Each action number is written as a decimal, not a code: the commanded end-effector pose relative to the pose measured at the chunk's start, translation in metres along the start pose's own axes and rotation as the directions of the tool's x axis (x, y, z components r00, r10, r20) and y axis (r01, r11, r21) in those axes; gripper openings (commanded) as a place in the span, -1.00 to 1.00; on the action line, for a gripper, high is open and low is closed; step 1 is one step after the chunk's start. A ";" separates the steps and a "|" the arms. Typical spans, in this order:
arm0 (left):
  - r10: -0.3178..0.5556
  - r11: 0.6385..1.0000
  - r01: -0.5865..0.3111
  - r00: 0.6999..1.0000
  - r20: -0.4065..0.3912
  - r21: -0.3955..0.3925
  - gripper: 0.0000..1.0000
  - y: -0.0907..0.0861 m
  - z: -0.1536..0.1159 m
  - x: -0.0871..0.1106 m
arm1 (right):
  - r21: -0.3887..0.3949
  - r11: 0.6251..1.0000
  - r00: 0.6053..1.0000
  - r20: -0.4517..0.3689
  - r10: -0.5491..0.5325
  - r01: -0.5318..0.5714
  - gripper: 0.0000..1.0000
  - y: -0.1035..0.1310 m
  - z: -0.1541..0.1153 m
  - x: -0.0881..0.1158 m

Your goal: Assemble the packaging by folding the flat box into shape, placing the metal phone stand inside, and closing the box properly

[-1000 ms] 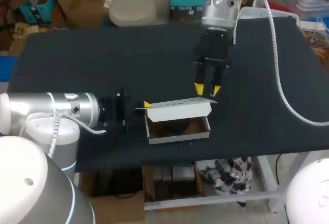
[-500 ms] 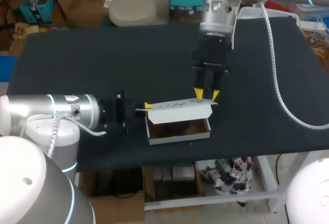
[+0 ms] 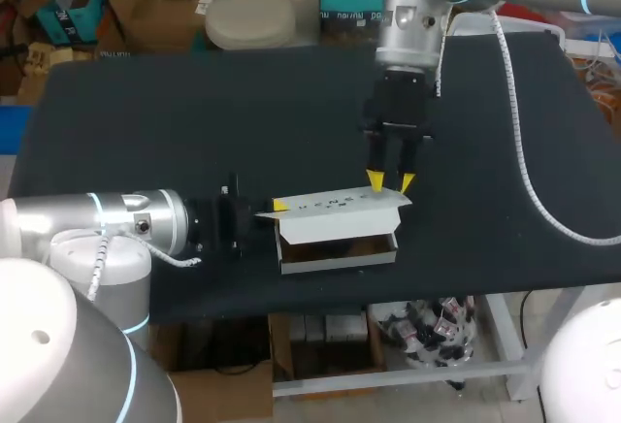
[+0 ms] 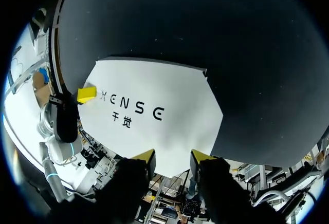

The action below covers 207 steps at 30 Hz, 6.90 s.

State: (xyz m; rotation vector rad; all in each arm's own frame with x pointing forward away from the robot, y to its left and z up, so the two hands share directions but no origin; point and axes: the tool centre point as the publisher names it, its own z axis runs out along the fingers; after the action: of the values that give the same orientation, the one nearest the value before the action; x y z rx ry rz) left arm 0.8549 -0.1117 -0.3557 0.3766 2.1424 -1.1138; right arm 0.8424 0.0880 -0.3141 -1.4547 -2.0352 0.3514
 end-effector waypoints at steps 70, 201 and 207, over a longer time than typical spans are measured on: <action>-0.092 0.986 0.112 0.985 0.149 -0.127 -0.23 0.010 -0.090 0.012 | -0.087 0.996 0.999 -0.026 0.025 -0.027 -0.06 -0.003 0.021 -0.007; -0.520 -0.731 0.622 -0.242 0.819 -0.280 0.53 -0.011 -0.031 -0.037 | -0.326 0.941 0.995 -0.047 0.083 -0.094 -0.14 -0.004 0.050 -0.006; -0.507 -0.735 0.614 -0.215 0.835 -0.288 0.40 -0.011 -0.030 -0.026 | -0.328 0.940 0.995 -0.042 0.089 -0.098 -0.13 -0.004 0.050 -0.007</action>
State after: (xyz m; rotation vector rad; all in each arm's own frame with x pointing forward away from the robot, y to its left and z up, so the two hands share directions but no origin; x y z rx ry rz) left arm 0.8549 -0.0883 -0.3184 -2.7067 2.0821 -0.2357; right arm 0.8118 0.0859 -0.3525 -1.7451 -2.0775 0.0272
